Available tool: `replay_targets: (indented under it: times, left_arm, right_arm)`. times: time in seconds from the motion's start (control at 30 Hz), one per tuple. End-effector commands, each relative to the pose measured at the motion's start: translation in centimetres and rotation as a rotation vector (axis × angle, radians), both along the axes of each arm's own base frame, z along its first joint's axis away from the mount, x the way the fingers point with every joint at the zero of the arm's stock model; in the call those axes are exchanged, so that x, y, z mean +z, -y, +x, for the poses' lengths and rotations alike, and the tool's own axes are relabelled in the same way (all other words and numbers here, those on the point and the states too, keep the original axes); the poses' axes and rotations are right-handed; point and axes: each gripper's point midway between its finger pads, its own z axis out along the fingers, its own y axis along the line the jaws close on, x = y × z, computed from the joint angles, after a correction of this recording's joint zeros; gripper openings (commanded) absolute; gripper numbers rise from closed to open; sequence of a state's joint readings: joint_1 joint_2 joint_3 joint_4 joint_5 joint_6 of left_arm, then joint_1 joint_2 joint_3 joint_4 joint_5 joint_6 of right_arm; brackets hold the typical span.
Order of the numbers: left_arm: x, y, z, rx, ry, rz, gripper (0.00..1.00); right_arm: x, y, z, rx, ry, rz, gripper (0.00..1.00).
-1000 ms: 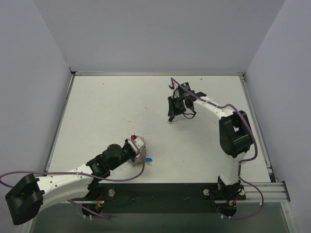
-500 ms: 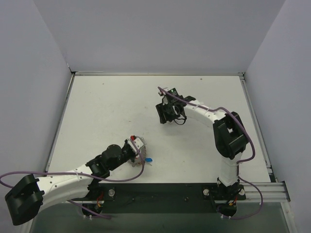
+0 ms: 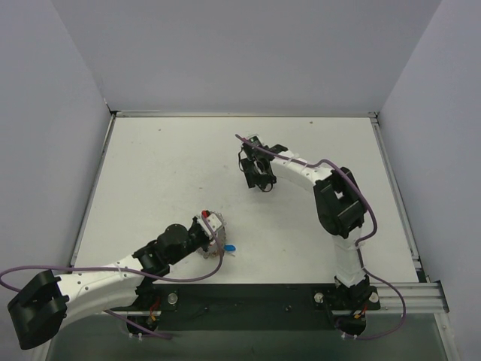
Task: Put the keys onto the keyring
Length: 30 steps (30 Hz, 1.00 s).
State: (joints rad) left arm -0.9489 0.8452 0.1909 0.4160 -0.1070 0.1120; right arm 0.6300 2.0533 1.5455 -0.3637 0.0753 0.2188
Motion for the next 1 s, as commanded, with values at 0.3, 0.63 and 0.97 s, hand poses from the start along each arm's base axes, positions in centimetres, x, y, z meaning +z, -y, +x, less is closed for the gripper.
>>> replay_targets:
  times: [0.3,0.63,0.97]
  left_arm:
    - [2.1,0.5,0.3,-0.003,0.047,-0.081,0.00]
    - [2.2,0.4,0.2,-0.004,0.047,-0.087,0.00]
    - [2.1,0.3,0.2,-0.001,0.046,-0.086,0.00]
  right_arm:
    - [-1.7,0.4,-0.6,-0.082,-0.086,-0.014,0.43]
    - [-3.3,1.6,-0.5,-0.122,-0.145,0.011,0.35]
    - [-2.6,1.1,-0.8,-0.096,-0.156,0.063,0.13]
